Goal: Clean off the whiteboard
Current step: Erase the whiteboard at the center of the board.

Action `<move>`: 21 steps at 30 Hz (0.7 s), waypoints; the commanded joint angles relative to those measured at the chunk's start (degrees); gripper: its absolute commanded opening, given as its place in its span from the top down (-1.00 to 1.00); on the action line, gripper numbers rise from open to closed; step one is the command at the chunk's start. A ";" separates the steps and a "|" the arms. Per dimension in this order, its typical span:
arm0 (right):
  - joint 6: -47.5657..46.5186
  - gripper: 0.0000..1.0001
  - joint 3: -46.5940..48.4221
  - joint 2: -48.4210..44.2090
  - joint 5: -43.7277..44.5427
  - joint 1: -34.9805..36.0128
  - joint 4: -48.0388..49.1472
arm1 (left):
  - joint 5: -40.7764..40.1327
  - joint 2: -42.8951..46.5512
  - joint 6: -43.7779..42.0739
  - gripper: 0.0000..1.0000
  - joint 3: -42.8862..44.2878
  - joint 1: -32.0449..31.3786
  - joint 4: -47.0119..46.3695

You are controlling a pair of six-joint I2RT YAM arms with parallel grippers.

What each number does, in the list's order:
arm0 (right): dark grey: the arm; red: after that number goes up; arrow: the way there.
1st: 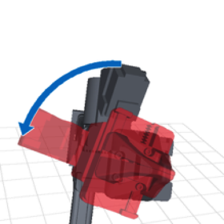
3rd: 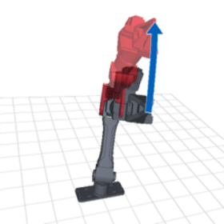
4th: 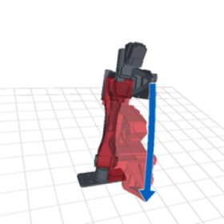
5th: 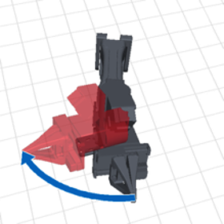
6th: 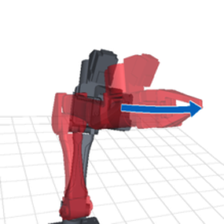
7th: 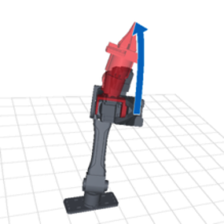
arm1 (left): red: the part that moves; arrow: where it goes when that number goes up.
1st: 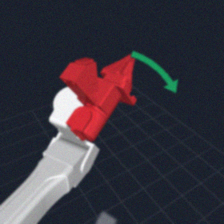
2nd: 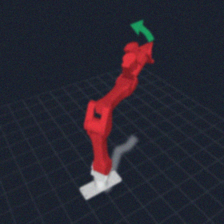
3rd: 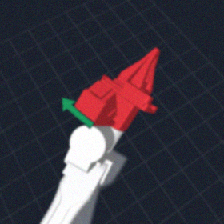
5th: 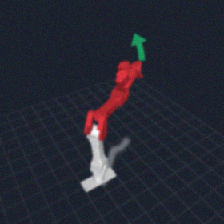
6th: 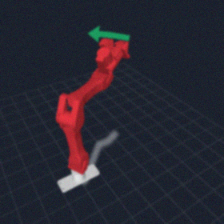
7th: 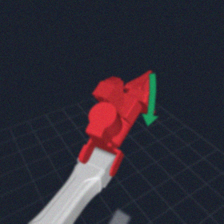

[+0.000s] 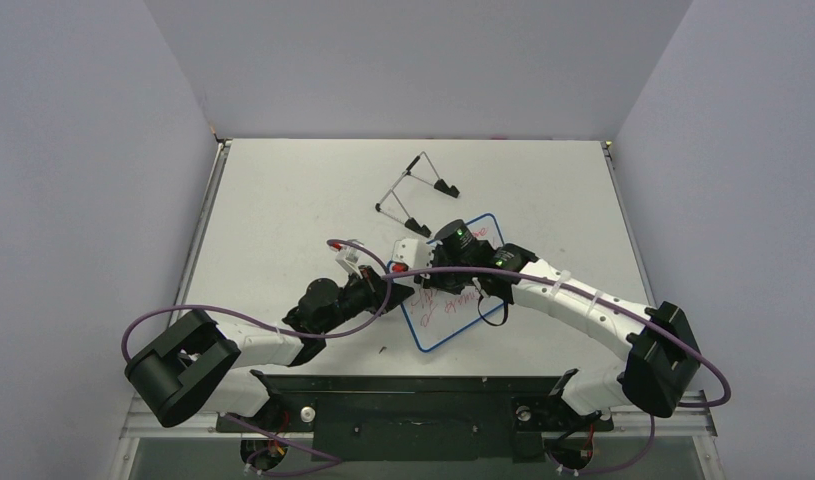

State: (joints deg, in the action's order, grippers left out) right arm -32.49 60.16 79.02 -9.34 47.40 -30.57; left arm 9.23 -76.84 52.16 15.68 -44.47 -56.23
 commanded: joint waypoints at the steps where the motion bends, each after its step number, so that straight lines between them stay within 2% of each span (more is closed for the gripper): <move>1: 0.63 1.00 1.23 -0.76 -4.39 2.08 -0.64 | 1.91 2.55 -0.95 1.00 2.69 -0.93 -6.50; 6: 4.49 1.00 0.04 -1.75 0.52 -2.27 4.31 | 1.75 2.52 -1.27 1.00 2.72 -0.91 -6.26; 9: 3.86 1.00 -1.31 -2.45 -0.56 -4.58 4.43 | 2.02 2.11 -1.27 1.00 2.94 -1.00 -6.37; 16: 0.93 1.00 -0.68 -2.55 -8.19 -3.08 0.54 | 1.76 2.41 -1.23 1.00 2.66 -1.08 -6.44; 21: 4.98 1.00 0.91 -2.31 -4.88 -2.04 3.37 | 1.67 2.51 -1.49 1.00 2.84 -1.15 -5.94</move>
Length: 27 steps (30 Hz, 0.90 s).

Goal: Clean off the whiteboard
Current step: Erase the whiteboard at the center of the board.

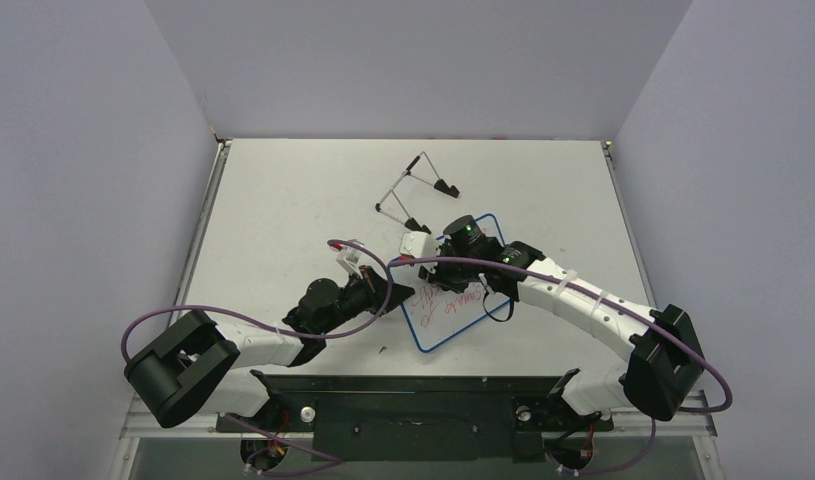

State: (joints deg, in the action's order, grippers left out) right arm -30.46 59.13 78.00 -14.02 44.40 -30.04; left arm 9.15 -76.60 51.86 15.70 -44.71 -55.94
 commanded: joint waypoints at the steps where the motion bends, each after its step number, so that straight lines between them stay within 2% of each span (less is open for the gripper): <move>1: 4.42 1.00 2.08 -1.27 2.09 0.91 4.19 | 1.75 2.21 -1.21 1.00 2.87 -0.93 -6.25; 4: 5.89 1.00 1.82 -1.06 6.50 -0.64 6.05 | 1.81 1.95 -1.24 1.00 3.13 -0.99 -6.26; 7: 4.90 1.00 0.72 -1.40 6.28 -2.45 5.82 | 1.90 1.86 -1.38 1.00 3.28 -0.97 -6.21; 13: -2.58 1.00 0.16 -1.90 -3.62 -2.09 -1.06 | 2.00 2.30 -1.48 1.00 3.19 -0.95 -5.89; 18: -2.82 1.00 2.13 -1.14 -7.43 0.90 -3.32 | 2.00 2.53 -1.66 1.00 3.42 -0.95 -5.41; 20: -0.16 1.00 2.81 -0.99 -6.43 1.25 -2.01 | 2.17 2.38 -1.67 1.00 3.53 -0.91 -5.30; 24: 6.36 1.00 1.93 -2.14 1.39 -1.25 4.45 | 2.08 2.63 -1.65 1.00 3.47 -0.99 -4.87; 27: 7.51 1.00 0.54 -2.95 4.65 -3.59 6.70 | 1.98 2.68 -1.75 1.00 3.41 -0.99 -4.71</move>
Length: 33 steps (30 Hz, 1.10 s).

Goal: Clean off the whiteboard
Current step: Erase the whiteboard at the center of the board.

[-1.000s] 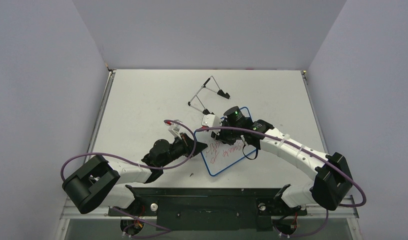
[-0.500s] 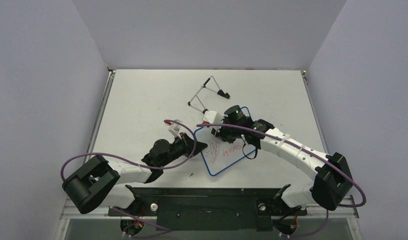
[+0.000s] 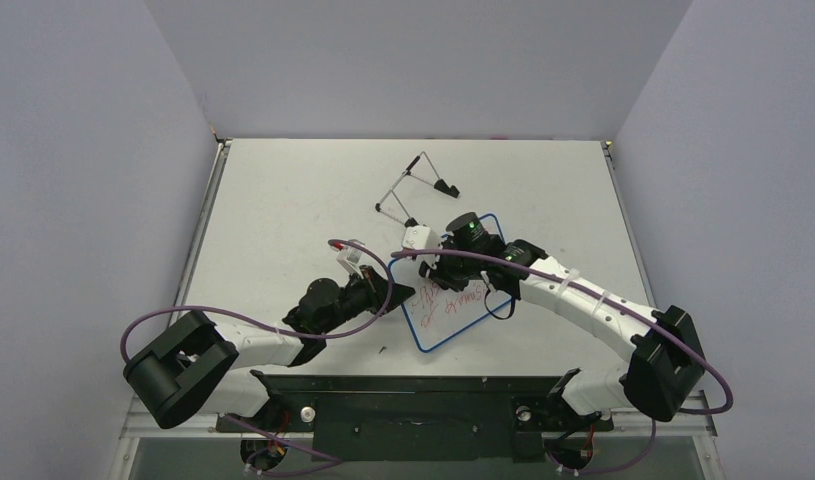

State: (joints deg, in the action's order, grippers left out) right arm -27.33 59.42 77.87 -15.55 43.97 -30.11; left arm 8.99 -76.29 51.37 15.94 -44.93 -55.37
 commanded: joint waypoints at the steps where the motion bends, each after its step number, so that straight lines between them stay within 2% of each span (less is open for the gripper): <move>1: 3.62 1.00 -0.56 -2.77 6.34 -3.79 6.70 | 2.10 2.42 -1.28 1.00 3.16 -0.82 -5.27; 6: -3.40 1.00 -2.24 -2.30 0.51 -3.30 2.45 | 1.75 3.19 -1.28 1.00 2.76 -0.82 -5.16; 11: -4.25 1.00 -0.77 -2.78 -4.37 0.91 0.36 | 0.78 5.23 -1.22 1.00 2.12 -0.81 -3.12; 14: -1.15 1.00 0.50 -2.68 -3.71 2.28 1.97 | -0.11 6.65 -1.38 1.00 2.54 -0.84 -0.42; 18: 3.02 1.00 0.09 -2.96 3.46 0.18 6.49 | -0.61 8.12 -2.44 1.00 3.54 -0.78 2.53; 24: -0.41 1.00 -2.57 -4.25 6.28 -1.64 6.87 | -1.18 10.20 -3.23 1.00 3.00 -0.82 4.28; 30: -4.17 1.00 -1.29 -4.36 -2.80 0.61 1.07 | -0.86 9.98 -3.75 1.00 3.39 -0.84 4.24; 33: -2.90 1.00 0.29 -3.78 -3.00 3.58 1.00 | -0.33 9.56 -4.60 1.00 4.94 -0.79 5.76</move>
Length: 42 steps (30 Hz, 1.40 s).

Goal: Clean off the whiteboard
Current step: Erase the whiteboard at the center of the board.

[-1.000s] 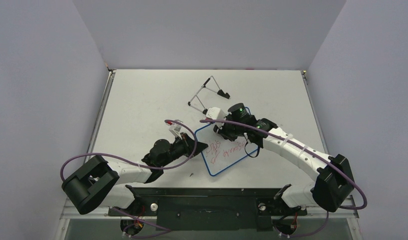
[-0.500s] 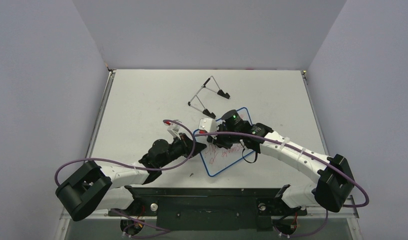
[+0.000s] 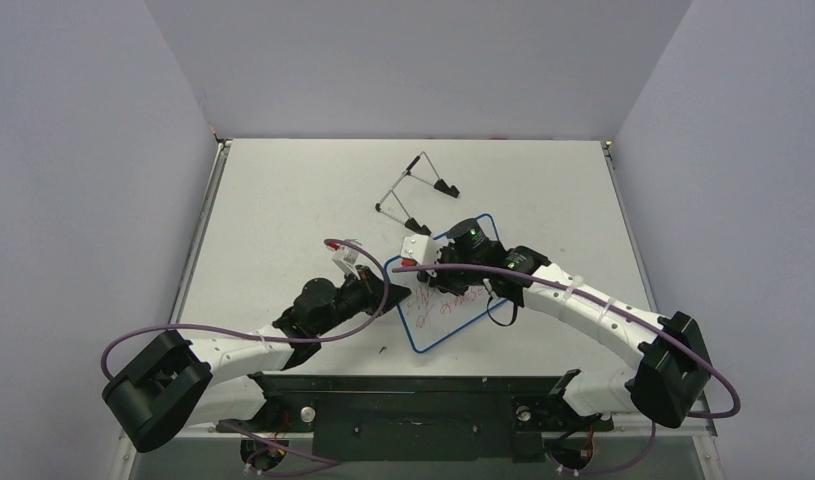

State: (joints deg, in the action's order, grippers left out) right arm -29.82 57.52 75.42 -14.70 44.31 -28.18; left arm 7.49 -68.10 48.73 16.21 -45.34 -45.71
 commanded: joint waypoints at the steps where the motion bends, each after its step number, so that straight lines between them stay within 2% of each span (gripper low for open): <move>1: 0.21 1.00 2.44 -1.15 -2.57 3.85 -0.08 | 1.38 1.12 -2.30 1.00 4.96 -0.36 -3.62; 4: 4.25 1.00 3.28 -1.08 1.92 3.20 2.26 | 1.71 0.40 -3.09 1.00 5.62 -0.33 -3.24; 9: 5.61 1.00 0.37 -2.58 5.74 -3.21 5.14 | 2.45 -1.47 -2.91 1.00 5.48 -0.28 -4.95; 11: 1.56 1.00 -0.62 -2.86 4.19 -3.67 2.88 | 2.67 -1.81 -2.56 1.00 5.06 -0.28 -6.14; 15: -4.34 1.00 0.47 -2.43 -4.24 -3.01 -3.50 | 2.75 -1.61 -2.55 1.00 4.54 -0.30 -6.73; 20: -0.53 1.00 2.79 -1.59 -6.93 -0.66 -3.12 | 2.64 -1.20 -2.37 1.00 3.45 -0.24 -7.70; 25: 5.02 1.00 2.34 -1.82 2.20 -3.22 2.63 | 2.40 -1.48 -2.48 1.00 3.28 -0.32 -8.14; 30: 2.61 1.00 -0.28 -1.74 3.92 -6.16 3.60 | 1.81 -1.57 -2.44 1.00 2.22 -0.28 -9.18; 32: 0.92 1.00 -0.03 -1.54 1.94 -6.81 1.68 | 1.87 -1.41 -2.70 1.00 2.47 -0.24 -8.68; 34: -0.20 1.00 1.00 -2.39 -4.28 -7.07 -1.05 | 1.92 -1.17 -3.16 1.00 2.91 -0.23 -7.94; 35: 1.18 1.00 1.67 -3.37 -11.07 -8.31 -2.41 | 1.96 -1.10 -3.28 1.00 3.02 -0.20 -7.79; 36: 2.58 1.00 3.73 -3.80 -21.60 -10.10 -2.85 | 1.94 -1.09 -3.35 1.00 3.04 -0.19 -7.56; 38: 7.49 1.00 6.63 -4.96 -32.97 -16.13 -3.09 | 1.83 -0.85 -3.52 1.00 2.94 -0.14 -6.95; 39: 8.49 1.00 7.08 -6.15 -33.39 -18.09 -2.97 | 1.59 -0.71 -3.58 1.00 2.99 -0.12 -6.59; 42: 9.41 1.00 4.13 -7.58 -24.66 -18.70 -0.31 | 1.30 -0.83 -3.54 1.00 3.35 -0.15 -5.73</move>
State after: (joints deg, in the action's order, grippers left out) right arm -24.14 60.47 72.62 -35.48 27.66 -31.64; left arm 8.82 -70.30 46.04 17.98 -45.34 -46.68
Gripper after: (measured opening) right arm 0.209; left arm 0.035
